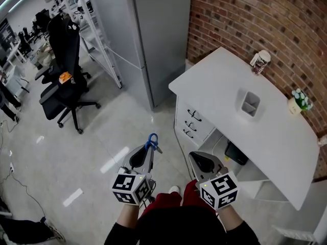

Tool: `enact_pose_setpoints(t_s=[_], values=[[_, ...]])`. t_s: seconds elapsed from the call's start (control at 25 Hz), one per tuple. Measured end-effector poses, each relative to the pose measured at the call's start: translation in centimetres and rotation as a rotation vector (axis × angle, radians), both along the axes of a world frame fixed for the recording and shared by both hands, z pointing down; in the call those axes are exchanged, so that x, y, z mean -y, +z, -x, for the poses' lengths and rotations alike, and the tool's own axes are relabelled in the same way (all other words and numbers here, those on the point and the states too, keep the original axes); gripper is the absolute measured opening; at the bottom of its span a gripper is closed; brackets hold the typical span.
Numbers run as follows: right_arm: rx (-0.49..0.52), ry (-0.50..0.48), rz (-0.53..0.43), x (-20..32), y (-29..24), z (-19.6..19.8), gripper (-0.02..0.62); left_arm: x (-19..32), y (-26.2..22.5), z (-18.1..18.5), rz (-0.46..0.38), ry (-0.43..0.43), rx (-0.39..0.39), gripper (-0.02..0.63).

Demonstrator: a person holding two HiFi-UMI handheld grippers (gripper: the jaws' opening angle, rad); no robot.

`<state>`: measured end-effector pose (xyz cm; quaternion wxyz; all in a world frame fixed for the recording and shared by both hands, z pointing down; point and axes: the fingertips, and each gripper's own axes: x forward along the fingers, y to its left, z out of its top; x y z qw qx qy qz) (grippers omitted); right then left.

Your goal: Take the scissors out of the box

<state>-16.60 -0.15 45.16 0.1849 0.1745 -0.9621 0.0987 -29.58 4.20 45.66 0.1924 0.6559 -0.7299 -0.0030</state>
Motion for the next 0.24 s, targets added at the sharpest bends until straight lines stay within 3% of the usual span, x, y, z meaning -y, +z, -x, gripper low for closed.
enact_pose_setpoints(t_s=[0.24], values=[[0.009,0.015,0.008,-0.85,-0.01,-0.78,0.008,-1.1,-0.15,-0.66,-0.004,0.009,0.001,0.028]])
